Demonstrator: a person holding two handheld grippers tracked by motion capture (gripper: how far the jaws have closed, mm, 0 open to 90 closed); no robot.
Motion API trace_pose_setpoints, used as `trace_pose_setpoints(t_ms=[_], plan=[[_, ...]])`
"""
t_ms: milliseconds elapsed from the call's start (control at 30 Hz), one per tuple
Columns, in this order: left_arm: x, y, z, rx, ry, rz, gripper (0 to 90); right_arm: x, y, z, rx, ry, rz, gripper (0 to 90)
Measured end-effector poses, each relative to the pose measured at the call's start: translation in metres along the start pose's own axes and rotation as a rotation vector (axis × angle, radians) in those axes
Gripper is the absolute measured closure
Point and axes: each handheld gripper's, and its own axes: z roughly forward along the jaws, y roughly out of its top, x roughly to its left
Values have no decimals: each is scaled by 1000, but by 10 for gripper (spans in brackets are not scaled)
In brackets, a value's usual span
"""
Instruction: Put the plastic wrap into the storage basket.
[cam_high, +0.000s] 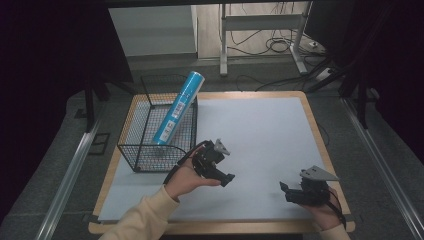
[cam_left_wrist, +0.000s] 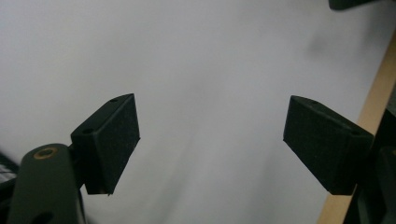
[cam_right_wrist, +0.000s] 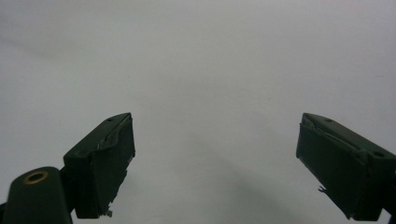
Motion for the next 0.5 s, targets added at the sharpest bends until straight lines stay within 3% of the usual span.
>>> trace_pose_setpoints(t_ms=[267,500], plan=[[-4,-23,12,19,-2,-7,185,2,2,-4,-50,4,-13,120],[-1,-24,10,-43,19,-39,183,4,0,-6,-70,9,-30,119]])
